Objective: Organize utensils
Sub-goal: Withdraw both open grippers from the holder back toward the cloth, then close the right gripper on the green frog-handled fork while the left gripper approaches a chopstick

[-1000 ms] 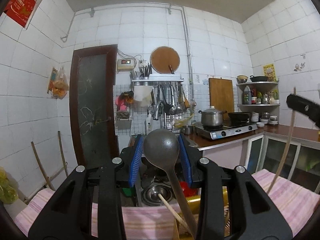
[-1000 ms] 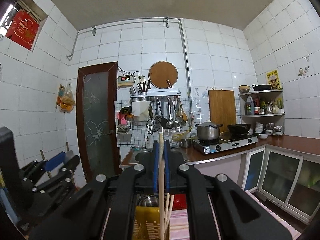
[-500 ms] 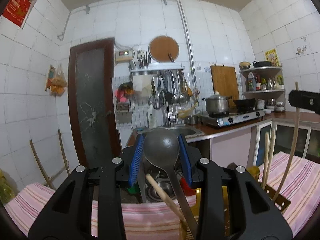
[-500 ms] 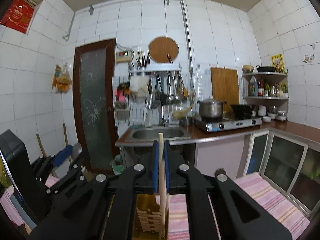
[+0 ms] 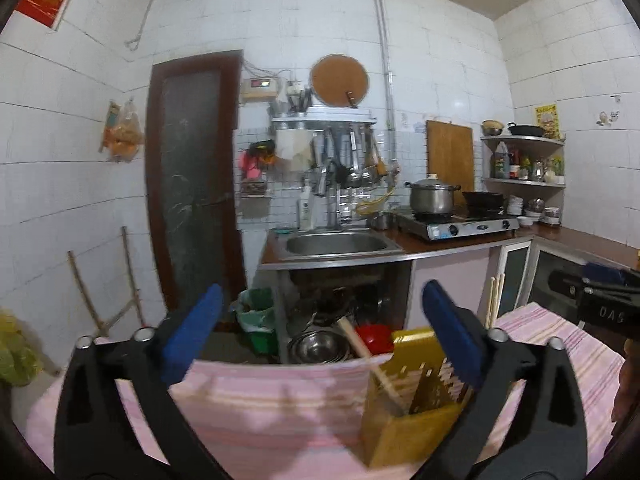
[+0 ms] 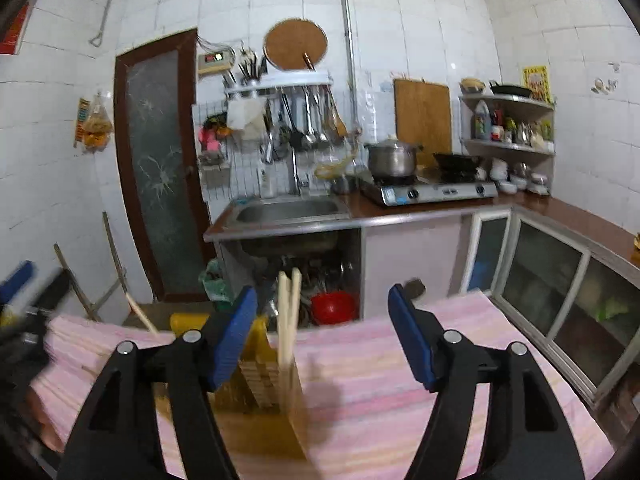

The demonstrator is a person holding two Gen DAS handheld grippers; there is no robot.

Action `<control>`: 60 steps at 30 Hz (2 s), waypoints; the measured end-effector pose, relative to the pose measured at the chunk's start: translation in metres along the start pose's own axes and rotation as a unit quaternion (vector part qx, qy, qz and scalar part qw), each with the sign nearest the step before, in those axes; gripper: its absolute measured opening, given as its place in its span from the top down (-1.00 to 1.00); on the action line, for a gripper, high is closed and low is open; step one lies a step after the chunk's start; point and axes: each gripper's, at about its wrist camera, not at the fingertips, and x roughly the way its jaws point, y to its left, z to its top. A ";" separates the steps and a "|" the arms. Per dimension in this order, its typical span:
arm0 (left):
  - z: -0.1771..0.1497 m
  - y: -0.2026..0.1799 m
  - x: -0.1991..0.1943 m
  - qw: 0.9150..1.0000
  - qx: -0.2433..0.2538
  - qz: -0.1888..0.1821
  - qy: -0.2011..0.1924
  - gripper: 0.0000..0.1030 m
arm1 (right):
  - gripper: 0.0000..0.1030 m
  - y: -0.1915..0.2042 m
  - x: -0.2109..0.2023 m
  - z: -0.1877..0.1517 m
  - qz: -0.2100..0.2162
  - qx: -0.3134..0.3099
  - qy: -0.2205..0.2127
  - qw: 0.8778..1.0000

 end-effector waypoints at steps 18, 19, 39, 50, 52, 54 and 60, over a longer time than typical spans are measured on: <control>-0.134 0.036 -0.100 0.978 -0.046 0.013 0.205 -0.90 | -0.56 0.006 -0.081 -0.194 0.031 -0.047 0.176 0.983; -0.141 0.035 -0.101 0.976 -0.043 0.016 0.213 -0.90 | -0.55 0.008 -0.084 -0.198 0.034 -0.048 0.178 0.982; -0.187 0.026 -0.100 0.959 -0.012 0.049 0.279 -0.90 | -0.44 0.063 -0.089 -0.233 0.092 -0.139 0.215 0.962; -0.189 0.019 -0.086 0.950 -0.014 0.048 0.307 -0.90 | 0.69 0.077 -0.070 -0.233 0.122 -0.165 0.254 0.945; -0.190 0.014 -0.084 0.949 -0.012 0.043 0.313 -0.90 | 0.69 0.072 -0.070 -0.232 0.113 -0.156 0.251 0.949; -0.192 0.007 -0.082 0.945 -0.008 0.035 0.325 -0.90 | 0.69 0.062 -0.069 -0.230 0.094 -0.148 0.246 0.953; -0.199 -0.010 -0.077 0.938 -0.013 0.026 0.344 -0.88 | 0.69 0.021 -0.063 -0.223 0.025 -0.111 0.241 0.964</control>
